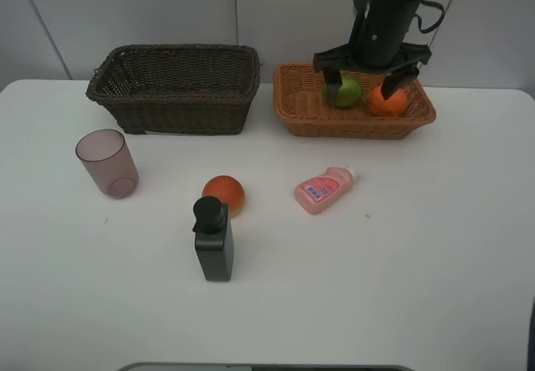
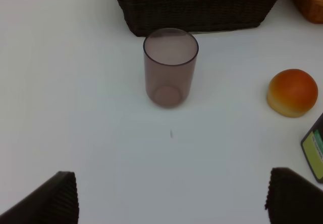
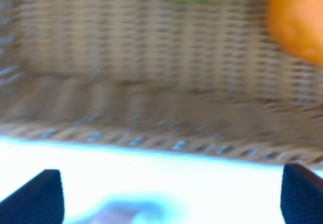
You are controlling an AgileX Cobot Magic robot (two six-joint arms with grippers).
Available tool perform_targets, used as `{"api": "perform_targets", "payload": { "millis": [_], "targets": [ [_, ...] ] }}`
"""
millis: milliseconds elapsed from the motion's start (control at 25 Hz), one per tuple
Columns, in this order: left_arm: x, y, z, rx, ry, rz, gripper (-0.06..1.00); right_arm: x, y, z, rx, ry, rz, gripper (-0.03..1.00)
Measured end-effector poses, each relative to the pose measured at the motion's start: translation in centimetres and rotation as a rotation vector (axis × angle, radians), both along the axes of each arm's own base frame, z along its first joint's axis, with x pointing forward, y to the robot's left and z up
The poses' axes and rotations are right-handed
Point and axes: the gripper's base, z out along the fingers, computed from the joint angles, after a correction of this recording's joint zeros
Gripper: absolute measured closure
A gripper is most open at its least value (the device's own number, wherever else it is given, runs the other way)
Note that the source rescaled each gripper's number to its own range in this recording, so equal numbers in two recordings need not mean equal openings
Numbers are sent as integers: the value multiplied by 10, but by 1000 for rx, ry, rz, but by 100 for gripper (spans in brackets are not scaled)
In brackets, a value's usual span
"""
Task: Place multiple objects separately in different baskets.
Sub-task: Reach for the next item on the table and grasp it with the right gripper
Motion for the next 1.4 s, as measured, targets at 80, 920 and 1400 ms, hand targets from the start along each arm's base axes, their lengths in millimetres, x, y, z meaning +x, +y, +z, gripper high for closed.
{"api": "perform_targets", "payload": {
  "millis": [80, 920, 1400],
  "targets": [
    [0, 0, 0, 0, 0, 0, -1, -10, 14, 7, -4, 10, 34, 9],
    [0, 0, 0, 0, 0, 0, -1, -97, 141, 17, 70, 20, 446, 9],
    [0, 0, 0, 0, 0, 0, -1, -92, 170, -52, 111, 63, 273, 9]
  ]
}}
